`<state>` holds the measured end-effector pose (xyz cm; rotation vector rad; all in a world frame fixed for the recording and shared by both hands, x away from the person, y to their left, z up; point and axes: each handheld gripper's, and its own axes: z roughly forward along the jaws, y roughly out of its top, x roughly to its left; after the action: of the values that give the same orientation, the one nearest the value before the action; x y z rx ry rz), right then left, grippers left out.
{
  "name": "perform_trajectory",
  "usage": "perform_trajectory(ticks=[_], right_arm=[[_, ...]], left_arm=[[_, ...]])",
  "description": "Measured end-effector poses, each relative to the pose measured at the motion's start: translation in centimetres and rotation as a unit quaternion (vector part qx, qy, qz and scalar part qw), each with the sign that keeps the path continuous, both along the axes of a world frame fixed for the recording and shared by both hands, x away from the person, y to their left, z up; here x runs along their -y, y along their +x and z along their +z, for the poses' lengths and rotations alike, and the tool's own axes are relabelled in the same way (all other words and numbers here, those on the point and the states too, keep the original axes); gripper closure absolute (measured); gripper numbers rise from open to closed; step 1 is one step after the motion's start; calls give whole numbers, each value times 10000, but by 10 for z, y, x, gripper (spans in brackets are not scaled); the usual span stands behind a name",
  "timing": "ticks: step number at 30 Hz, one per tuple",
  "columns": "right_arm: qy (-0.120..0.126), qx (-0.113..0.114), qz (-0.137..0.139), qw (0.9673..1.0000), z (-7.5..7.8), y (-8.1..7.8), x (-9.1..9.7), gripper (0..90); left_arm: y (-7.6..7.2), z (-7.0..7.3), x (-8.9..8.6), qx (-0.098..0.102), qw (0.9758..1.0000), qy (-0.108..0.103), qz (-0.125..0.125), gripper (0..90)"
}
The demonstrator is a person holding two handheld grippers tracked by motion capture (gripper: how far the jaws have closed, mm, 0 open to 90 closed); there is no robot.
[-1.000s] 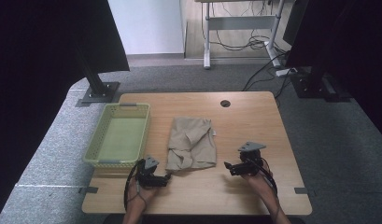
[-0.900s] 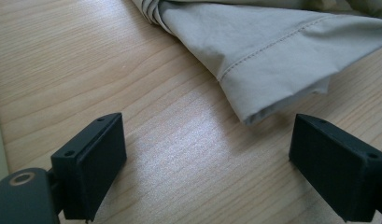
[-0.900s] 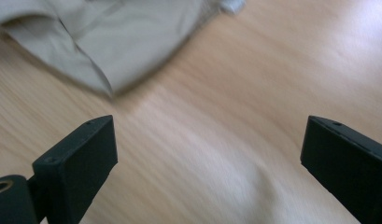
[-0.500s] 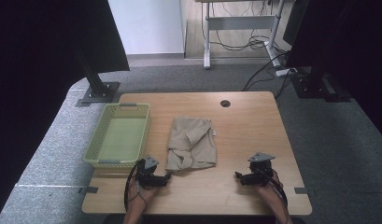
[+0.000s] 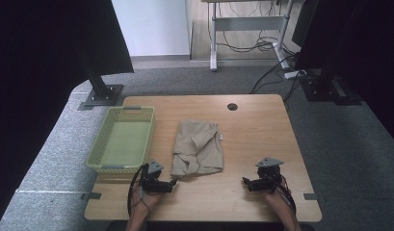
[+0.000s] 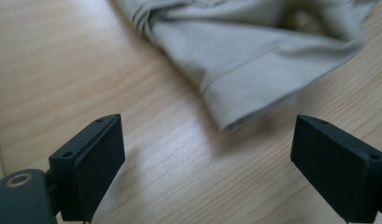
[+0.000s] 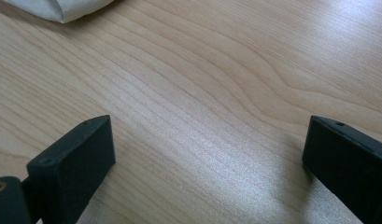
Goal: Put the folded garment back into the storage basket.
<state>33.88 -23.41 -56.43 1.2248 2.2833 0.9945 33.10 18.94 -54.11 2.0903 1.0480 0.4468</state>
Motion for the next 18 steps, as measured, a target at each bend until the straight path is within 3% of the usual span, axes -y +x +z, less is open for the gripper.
perform_trajectory(ticks=[6,14,18], right_arm=[[1,1,-3,10000,0,0,0,21],[5,-2,0,10000,0,0,0,21],[6,-2,0,10000,0,0,0,21]], left_arm=[[7,15,6,1,9998,-153,-134,85],[29,31,22,63,9997,17,-216,47],[44,38,32,134,9995,-62,-266,10]])
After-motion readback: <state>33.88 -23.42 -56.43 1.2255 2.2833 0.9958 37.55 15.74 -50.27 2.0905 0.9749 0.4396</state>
